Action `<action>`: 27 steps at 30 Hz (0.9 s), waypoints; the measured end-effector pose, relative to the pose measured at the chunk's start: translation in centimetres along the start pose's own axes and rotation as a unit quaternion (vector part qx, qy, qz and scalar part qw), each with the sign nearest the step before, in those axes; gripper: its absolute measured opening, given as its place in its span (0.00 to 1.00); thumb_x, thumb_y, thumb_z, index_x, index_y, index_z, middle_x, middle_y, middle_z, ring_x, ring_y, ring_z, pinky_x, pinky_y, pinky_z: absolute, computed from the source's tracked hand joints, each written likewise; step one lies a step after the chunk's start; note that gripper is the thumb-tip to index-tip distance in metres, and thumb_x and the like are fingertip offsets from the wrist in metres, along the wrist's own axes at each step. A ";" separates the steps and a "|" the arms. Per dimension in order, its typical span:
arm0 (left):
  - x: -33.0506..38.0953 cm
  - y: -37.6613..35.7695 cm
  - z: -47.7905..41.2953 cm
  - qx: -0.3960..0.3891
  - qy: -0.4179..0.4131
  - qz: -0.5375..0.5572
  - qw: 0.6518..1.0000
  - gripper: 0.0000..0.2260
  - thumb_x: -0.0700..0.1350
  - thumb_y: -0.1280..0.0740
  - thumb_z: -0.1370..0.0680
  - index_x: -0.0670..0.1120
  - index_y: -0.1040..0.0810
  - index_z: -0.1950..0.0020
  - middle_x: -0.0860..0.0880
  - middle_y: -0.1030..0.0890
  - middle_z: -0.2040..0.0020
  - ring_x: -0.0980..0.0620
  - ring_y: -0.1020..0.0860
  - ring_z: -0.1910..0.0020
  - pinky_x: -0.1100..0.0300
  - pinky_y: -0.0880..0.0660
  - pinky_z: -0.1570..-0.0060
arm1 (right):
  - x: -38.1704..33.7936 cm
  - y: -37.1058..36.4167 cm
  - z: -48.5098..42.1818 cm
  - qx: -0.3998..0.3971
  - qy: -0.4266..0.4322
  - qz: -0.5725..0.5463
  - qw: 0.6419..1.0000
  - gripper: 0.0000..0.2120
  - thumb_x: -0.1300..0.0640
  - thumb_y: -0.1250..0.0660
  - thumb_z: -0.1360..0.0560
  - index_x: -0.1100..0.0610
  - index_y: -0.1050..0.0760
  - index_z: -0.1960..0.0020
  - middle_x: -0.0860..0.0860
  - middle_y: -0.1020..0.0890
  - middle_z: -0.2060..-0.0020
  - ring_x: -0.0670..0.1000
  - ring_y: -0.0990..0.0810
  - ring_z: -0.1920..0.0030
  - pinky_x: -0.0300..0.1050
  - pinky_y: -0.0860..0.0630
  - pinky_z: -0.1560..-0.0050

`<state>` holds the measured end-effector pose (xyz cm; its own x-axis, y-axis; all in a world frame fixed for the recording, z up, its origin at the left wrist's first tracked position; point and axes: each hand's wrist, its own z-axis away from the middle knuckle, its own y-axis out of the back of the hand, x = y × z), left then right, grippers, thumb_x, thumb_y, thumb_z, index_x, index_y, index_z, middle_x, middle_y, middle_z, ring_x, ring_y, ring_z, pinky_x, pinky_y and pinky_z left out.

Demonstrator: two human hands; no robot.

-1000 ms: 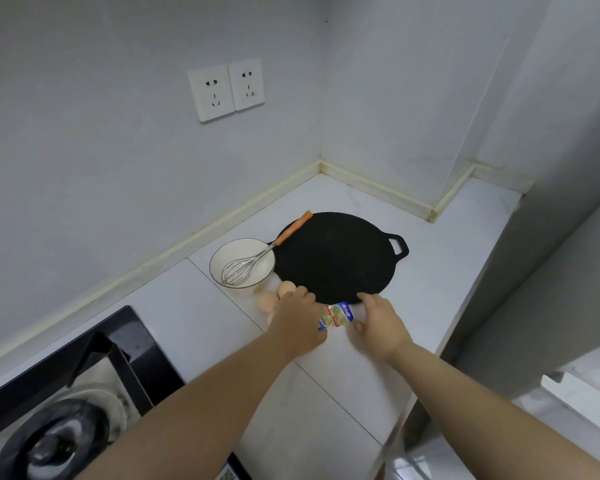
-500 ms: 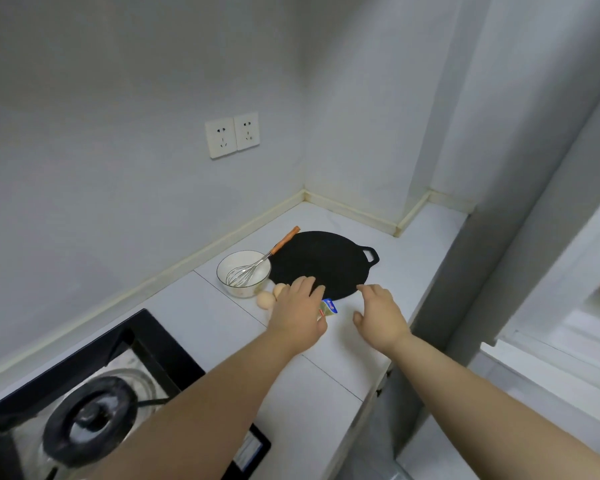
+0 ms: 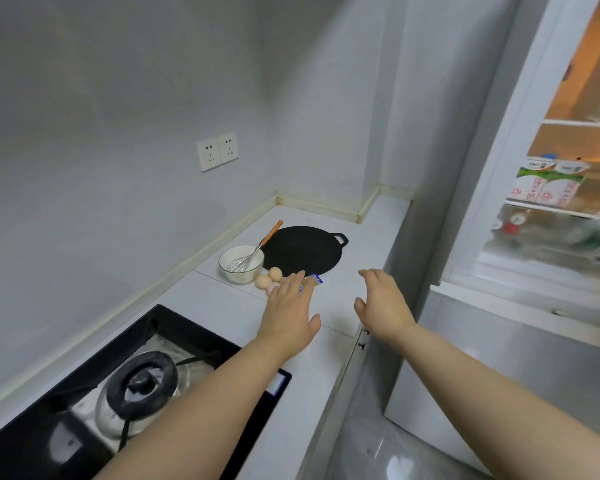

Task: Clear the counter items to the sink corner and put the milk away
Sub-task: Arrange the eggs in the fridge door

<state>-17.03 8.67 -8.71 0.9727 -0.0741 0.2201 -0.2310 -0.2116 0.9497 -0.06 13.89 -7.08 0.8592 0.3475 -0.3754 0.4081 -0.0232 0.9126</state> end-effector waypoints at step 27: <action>30.8 0.6 26.2 0.042 0.071 0.050 0.995 0.28 0.45 0.40 0.22 0.47 0.46 0.24 0.47 0.47 0.23 0.50 0.48 0.24 0.56 0.49 0.27 | 13.9 18.1 34.6 0.171 0.070 0.214 0.959 0.20 0.64 0.30 0.40 0.63 0.24 0.48 0.60 0.23 0.46 0.62 0.27 0.41 0.62 0.31 0.38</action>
<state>12.20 -19.24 -7.16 0.9366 0.0385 0.3483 -0.3229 -0.2918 0.9003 29.93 -14.17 -1.33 0.9304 0.3601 0.0685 0.1262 -0.4900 0.8625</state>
